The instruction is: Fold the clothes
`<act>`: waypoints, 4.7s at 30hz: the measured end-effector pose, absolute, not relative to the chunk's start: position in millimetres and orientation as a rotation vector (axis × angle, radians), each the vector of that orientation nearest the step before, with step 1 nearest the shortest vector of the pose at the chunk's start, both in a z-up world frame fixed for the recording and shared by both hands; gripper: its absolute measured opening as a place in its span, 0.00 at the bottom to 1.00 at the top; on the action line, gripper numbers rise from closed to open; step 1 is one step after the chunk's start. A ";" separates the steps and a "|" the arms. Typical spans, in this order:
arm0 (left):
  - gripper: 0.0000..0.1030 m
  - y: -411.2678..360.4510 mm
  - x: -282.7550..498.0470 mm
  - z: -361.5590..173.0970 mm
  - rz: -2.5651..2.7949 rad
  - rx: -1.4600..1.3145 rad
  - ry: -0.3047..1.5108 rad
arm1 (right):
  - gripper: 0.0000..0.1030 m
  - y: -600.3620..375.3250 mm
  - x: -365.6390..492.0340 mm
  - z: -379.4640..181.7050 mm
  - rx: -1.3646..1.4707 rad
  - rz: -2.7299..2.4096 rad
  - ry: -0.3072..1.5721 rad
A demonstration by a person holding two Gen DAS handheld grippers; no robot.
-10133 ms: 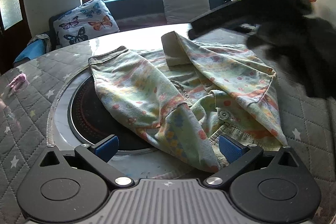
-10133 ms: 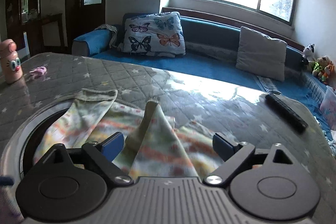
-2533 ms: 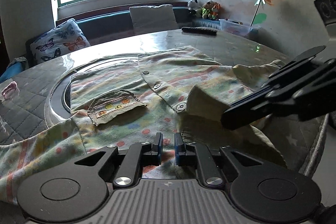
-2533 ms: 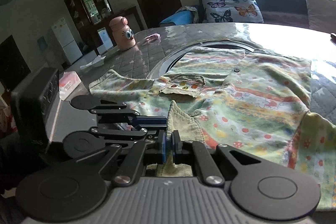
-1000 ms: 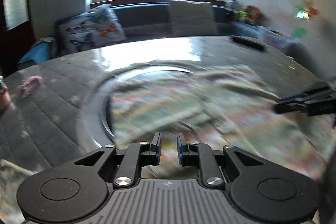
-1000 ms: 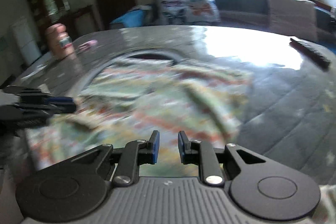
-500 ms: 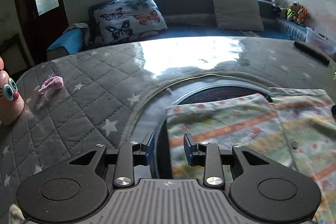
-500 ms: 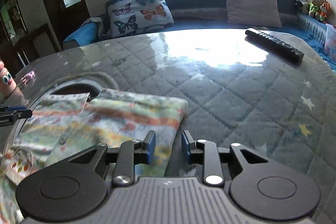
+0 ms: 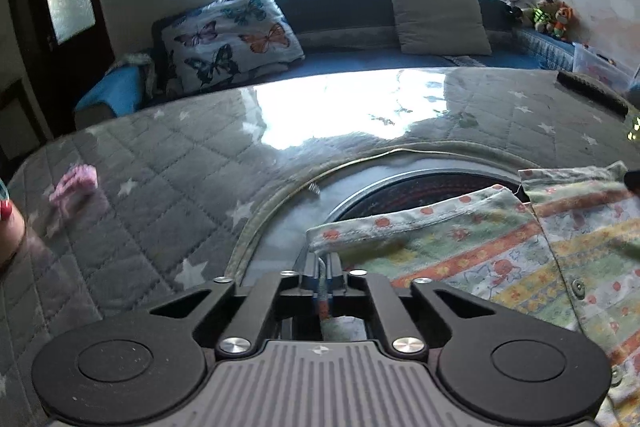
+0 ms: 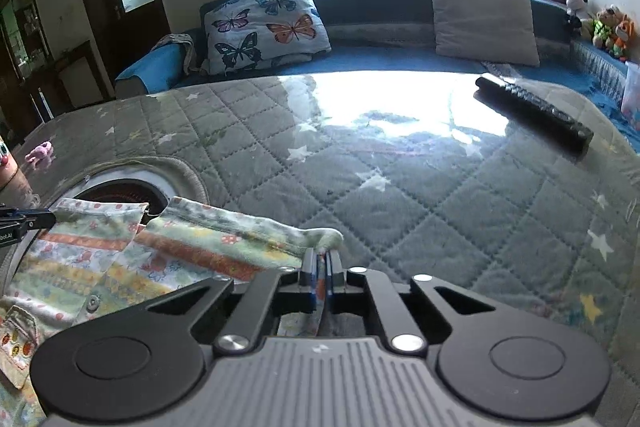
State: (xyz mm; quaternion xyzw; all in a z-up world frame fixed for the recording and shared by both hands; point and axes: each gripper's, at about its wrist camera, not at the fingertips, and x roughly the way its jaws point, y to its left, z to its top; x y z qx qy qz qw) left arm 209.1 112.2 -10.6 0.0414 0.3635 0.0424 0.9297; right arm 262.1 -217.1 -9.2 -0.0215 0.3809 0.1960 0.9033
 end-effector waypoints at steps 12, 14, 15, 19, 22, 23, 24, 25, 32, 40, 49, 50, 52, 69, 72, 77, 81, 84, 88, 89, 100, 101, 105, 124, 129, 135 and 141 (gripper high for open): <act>0.05 110.8 213.2 -5.7 0.105 0.077 0.731 | 0.11 -213.5 257.6 -2.7 -0.079 0.404 0.759; 0.05 107.1 205.6 -1.7 0.087 0.074 0.726 | 0.11 -213.9 247.0 1.8 -0.075 0.433 0.761; 0.05 103.5 201.2 0.3 0.073 0.074 0.725 | 0.11 -214.1 241.8 4.0 -0.073 0.448 0.762; 0.06 83.5 179.7 7.5 0.000 0.075 0.718 | 0.11 -208.5 211.3 4.7 -0.079 0.513 0.777; 0.06 64.5 160.5 11.8 -0.072 0.076 0.710 | 0.11 -206.4 184.3 5.1 -0.097 0.552 0.786; 0.06 58.2 154.2 13.2 -0.096 0.077 0.707 | 0.11 -205.9 176.1 5.2 -0.105 0.561 0.789; 0.06 51.8 147.8 14.7 -0.120 0.077 0.704 | 0.11 -205.4 168.0 5.4 -0.113 0.571 0.791; 0.06 45.5 141.4 16.1 -0.144 0.077 0.701 | 0.11 -205.7 162.4 4.5 -0.122 0.569 0.792; 0.14 0.5 100.4 16.6 -0.279 0.084 0.699 | 0.11 -209.9 131.1 4.6 -0.185 0.547 0.767; 0.22 -24.3 63.5 5.1 -0.322 0.090 0.705 | 0.20 -201.4 93.7 12.2 -0.180 0.621 0.733; 0.32 -33.5 40.0 -1.2 -0.327 0.141 0.689 | 0.23 -193.1 31.9 12.2 -0.259 0.722 0.732; 0.33 -34.5 38.8 -1.7 -0.328 0.147 0.687 | 0.23 -193.4 23.7 11.9 -0.271 0.728 0.730; 0.33 -36.4 37.7 -2.1 -0.325 0.161 0.682 | 0.30 -194.3 9.5 9.2 -0.308 0.729 0.722; 0.37 -80.8 32.7 7.1 -0.442 0.178 0.638 | 0.32 -267.0 -5.5 21.5 -0.141 0.461 0.703; 0.37 -91.1 30.7 3.0 -0.472 0.184 0.648 | 0.32 -291.2 7.0 12.8 -0.108 0.349 0.719; 0.37 -102.0 27.1 -4.2 -0.510 0.198 0.668 | 0.32 -331.0 27.8 1.4 -0.059 0.168 0.734; 0.37 -105.4 24.4 -6.5 -0.527 0.212 0.673 | 0.32 -353.7 44.8 -4.3 -0.034 0.080 0.726; 0.37 -106.3 24.3 -7.3 -0.532 0.215 0.679 | 0.32 -364.9 59.2 -9.2 -0.022 0.041 0.723; 0.37 -108.0 24.1 -9.5 -0.543 0.228 0.689 | 0.32 -368.3 73.7 -13.1 -0.035 0.028 0.712; 0.37 -108.4 23.8 -10.4 -0.545 0.232 0.690 | 0.32 -367.8 76.8 -13.9 -0.041 0.025 0.710; 0.37 -109.5 20.4 -8.4 -0.551 0.246 0.687 | 0.33 -378.0 78.7 -9.1 0.023 0.016 0.667; 0.40 -109.9 20.2 -7.0 -0.550 0.244 0.685 | 0.33 -380.7 74.8 -6.2 0.029 0.009 0.658; 0.50 -111.9 17.0 2.2 -0.550 0.237 0.659 | 0.50 -390.3 61.5 0.8 -0.001 -0.039 0.640; 1.00 -114.1 40.4 10.5 -0.418 0.238 0.640 | 0.21 -416.0 42.1 -16.1 0.101 -0.102 0.658; 1.00 -124.5 47.6 3.6 -0.398 0.275 0.662 | 0.07 -415.3 38.6 -9.0 0.135 -0.071 0.631; 1.00 -129.3 48.8 -5.6 -0.397 0.301 0.684 | 0.07 -419.1 30.7 19.1 0.166 -0.036 0.555; 1.00 -126.9 48.3 -8.6 -0.379 0.289 0.694 | 0.07 -412.1 33.8 41.0 0.126 0.003 0.520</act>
